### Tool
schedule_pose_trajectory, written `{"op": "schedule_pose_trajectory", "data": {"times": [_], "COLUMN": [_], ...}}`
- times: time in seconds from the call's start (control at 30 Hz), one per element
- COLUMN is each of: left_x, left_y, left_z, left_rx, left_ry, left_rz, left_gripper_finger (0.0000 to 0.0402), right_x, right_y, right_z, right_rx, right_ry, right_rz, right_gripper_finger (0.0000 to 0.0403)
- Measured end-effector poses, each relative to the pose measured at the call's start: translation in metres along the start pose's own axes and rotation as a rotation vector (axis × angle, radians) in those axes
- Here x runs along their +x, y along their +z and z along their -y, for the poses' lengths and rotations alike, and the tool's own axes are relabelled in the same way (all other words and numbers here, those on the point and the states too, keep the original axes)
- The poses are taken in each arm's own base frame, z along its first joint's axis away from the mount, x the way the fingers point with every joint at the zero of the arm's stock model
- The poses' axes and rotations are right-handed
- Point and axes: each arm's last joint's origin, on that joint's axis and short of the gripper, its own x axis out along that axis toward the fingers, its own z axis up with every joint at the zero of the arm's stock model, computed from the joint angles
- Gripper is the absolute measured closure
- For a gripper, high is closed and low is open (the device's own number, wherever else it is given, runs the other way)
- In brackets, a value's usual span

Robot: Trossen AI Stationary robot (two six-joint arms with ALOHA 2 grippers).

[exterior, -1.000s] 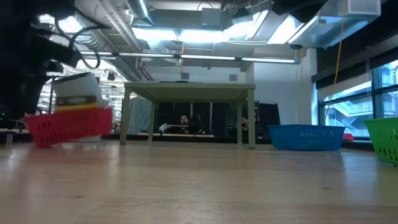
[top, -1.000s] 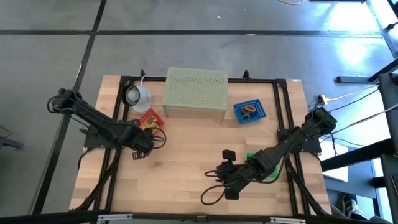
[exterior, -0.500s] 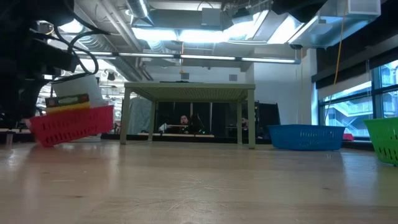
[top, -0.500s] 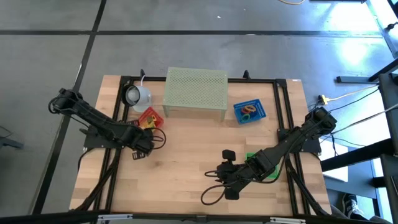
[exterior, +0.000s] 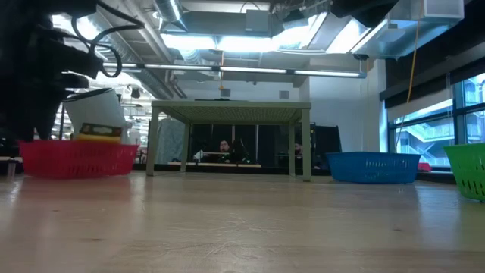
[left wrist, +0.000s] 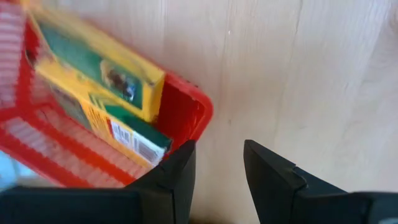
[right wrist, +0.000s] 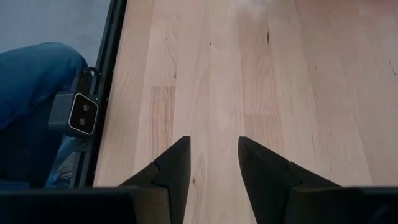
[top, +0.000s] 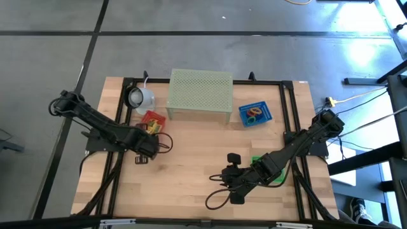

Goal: Pick & Place Office Desk Supplies
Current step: Put the red bin on the shelf

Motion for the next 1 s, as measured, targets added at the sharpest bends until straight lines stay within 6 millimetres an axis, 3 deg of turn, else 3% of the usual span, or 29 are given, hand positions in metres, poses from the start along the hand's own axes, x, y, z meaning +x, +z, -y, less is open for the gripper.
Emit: {"op": "schedule_pose_trajectory", "data": {"times": [0.27,0.5,0.8,1.0], "left_x": [0.012,0.027,0.005,0.004], "left_y": [0.006,0.010,0.021,0.021], "left_z": [0.006,0.011,0.011,0.010], "left_rx": [0.195,0.224,0.189,0.227], "left_ry": [0.044,0.093,0.117,0.145], "left_rz": [-0.047,-0.137,-0.127,-0.127], "left_gripper_finger": [0.0272,0.0272,0.0272,0.0272], "right_x": [0.000,0.000,0.000,0.000], "right_y": [0.000,0.000,0.000,0.000], "right_z": [0.000,0.000,0.000,0.000], "right_rx": [0.000,0.001,0.001,0.001], "right_ry": [0.000,0.002,0.002,0.002], "right_rz": [0.000,0.003,0.003,0.003], "right_gripper_finger": [0.0268,0.0268,0.0268,0.0268]}}
